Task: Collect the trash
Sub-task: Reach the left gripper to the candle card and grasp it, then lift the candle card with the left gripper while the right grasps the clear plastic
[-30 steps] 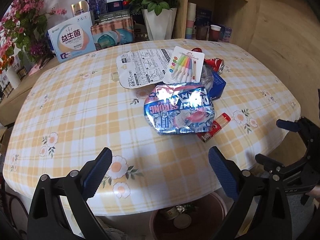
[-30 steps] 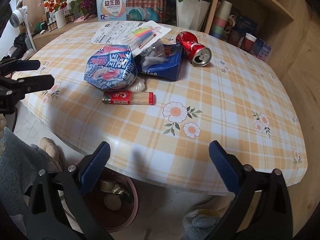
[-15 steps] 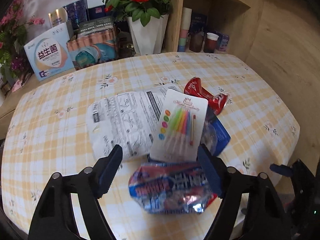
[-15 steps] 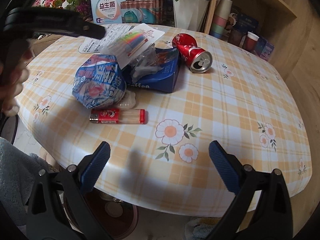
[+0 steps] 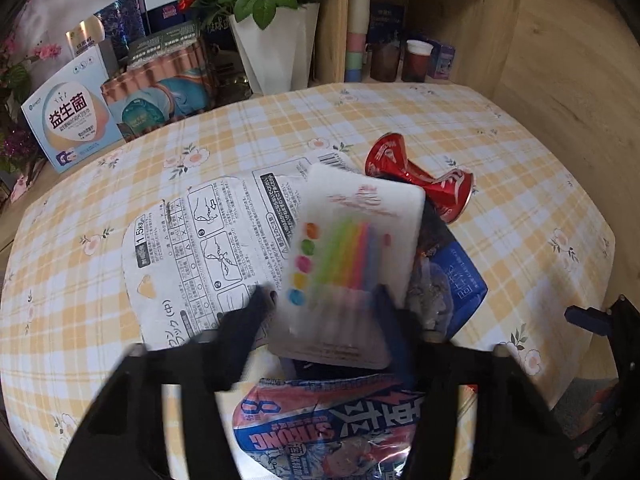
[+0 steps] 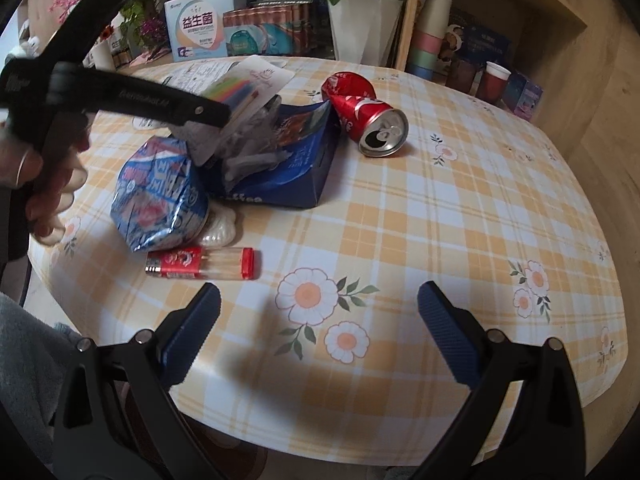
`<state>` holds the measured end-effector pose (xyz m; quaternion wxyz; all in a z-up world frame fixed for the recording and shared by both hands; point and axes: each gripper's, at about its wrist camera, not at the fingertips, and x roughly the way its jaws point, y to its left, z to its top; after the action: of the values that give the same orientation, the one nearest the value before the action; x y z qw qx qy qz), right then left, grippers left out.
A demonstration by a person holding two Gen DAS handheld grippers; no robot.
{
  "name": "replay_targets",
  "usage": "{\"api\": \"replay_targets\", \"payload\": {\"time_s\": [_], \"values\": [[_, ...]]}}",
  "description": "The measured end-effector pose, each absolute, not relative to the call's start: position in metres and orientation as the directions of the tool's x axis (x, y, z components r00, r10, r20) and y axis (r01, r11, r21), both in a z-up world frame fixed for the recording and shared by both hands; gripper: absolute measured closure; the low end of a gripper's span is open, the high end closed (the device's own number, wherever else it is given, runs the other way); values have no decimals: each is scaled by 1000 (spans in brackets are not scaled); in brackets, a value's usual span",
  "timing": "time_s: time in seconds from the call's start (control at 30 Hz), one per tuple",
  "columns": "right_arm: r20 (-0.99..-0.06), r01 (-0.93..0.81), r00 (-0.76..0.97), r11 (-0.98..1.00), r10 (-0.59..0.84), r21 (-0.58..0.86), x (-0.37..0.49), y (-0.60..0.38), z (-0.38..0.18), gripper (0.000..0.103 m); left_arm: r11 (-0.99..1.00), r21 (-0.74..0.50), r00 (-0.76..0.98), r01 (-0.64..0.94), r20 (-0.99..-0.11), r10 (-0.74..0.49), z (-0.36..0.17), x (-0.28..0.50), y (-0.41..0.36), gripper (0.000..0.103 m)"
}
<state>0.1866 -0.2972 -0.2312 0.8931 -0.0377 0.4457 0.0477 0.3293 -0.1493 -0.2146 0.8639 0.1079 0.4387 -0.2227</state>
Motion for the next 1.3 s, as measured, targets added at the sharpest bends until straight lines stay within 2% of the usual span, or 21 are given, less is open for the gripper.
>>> {"api": "replay_targets", "payload": {"time_s": [0.43,0.5,0.57,0.7,0.87,0.97,1.1,1.3], "values": [[-738,-169,670,985,83,-43,224,-287,-208,8,917,-88,613,388,-718,-328,-165,317,-99,55],[-735,-187,671,981,95,-43,235,-283,-204,20,922,-97,629,376,-704,-330,-158,311,-89,55],[-732,-214,672,976,114,-45,245,-277,-202,21,923,-101,634,371,-699,-331,-154,304,-80,55],[-748,-280,648,958,144,-58,266,-258,-205,31,931,-104,648,349,-691,-320,-151,289,-63,55],[-764,-282,628,958,146,-49,282,-245,-211,37,939,-153,644,307,-693,-324,-152,267,-38,55],[-780,-280,606,960,158,-23,288,-243,-215,44,939,-187,635,290,-696,-335,-155,253,-28,55],[-786,-283,597,959,159,-22,286,-240,-214,61,938,-201,632,282,-697,-339,-157,233,-20,55],[-770,-271,614,962,173,0,271,-248,-200,71,937,-216,633,273,-693,-345,-157,209,-10,55]]}}
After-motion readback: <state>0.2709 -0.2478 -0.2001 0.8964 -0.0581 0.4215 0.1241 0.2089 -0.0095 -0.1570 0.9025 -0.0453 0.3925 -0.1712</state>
